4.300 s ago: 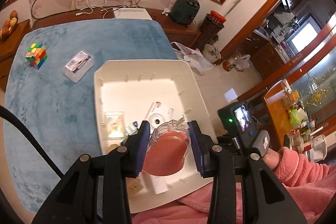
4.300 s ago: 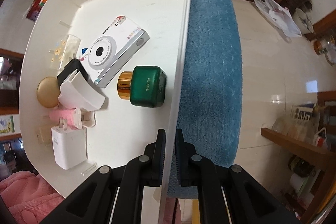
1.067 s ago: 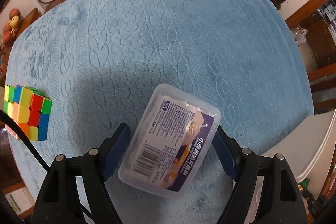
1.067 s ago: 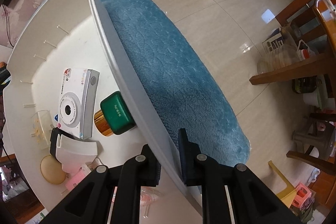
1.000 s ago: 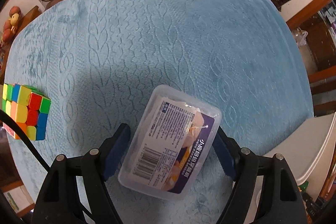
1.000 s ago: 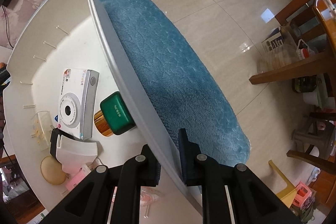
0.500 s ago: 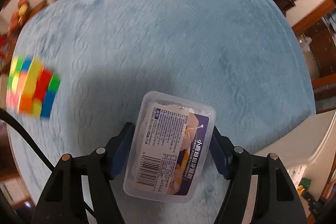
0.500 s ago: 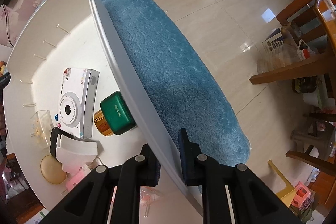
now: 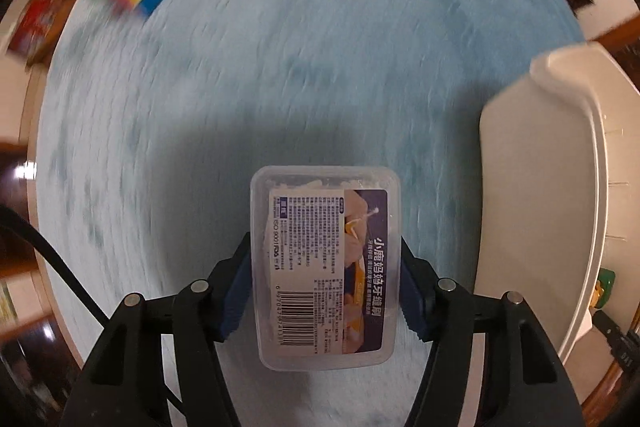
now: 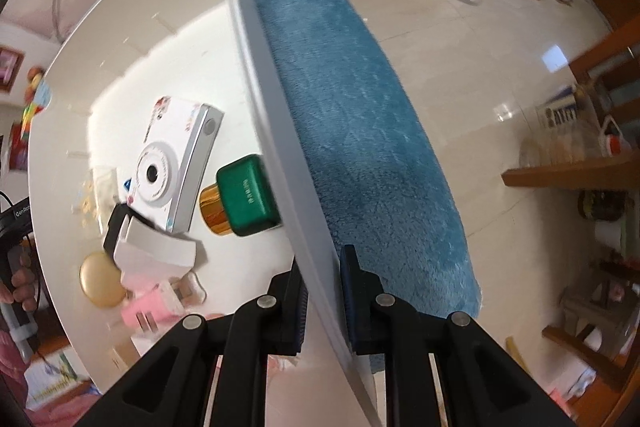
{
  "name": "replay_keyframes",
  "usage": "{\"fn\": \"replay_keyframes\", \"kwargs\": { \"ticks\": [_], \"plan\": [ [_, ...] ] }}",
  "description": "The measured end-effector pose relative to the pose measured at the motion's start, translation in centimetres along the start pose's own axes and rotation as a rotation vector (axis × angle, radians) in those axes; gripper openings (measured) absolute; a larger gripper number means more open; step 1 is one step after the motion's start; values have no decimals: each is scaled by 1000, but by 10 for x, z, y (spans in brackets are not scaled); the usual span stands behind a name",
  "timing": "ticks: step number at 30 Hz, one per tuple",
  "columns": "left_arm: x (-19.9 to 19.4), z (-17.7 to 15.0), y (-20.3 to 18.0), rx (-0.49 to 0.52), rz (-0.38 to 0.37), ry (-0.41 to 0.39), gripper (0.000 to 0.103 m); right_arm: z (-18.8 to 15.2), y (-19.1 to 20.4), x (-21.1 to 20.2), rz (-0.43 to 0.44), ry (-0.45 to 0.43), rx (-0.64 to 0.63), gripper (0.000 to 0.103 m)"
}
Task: Organize rigid objects
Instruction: 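Lift the clear plastic box and carry it over the tray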
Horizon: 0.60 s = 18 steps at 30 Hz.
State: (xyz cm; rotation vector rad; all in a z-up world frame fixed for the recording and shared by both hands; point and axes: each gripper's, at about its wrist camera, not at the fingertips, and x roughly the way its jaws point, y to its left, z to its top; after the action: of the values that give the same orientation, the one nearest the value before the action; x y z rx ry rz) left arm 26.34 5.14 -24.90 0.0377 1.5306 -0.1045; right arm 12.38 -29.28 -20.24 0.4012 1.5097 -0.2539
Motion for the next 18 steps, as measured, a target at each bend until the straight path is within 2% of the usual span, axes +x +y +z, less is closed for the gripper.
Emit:
{"fn": "replay_keyframes", "kwargs": {
  "ticks": [3, 7, 12, 14, 18],
  "plan": [
    [-3, -23, 2, -44, 41, 24, 66, 1, 2, 1, 9, 9, -57, 17],
    [-13, -51, 5, -129, 32, 35, 66, 1, 5, 2, 20, 25, -146, 17],
    [-43, -83, 0, -166, 72, -25, 66, -2, 8, 4, 45, 41, -234, 17],
    [-57, -82, -4, -175, 71, -53, 66, -2, 8, 3, 54, 45, -264, 17],
    [-85, -108, -14, -199, 54, -105, 66, -4, 7, 2, 70, 53, -327, 17]
  ]
}}
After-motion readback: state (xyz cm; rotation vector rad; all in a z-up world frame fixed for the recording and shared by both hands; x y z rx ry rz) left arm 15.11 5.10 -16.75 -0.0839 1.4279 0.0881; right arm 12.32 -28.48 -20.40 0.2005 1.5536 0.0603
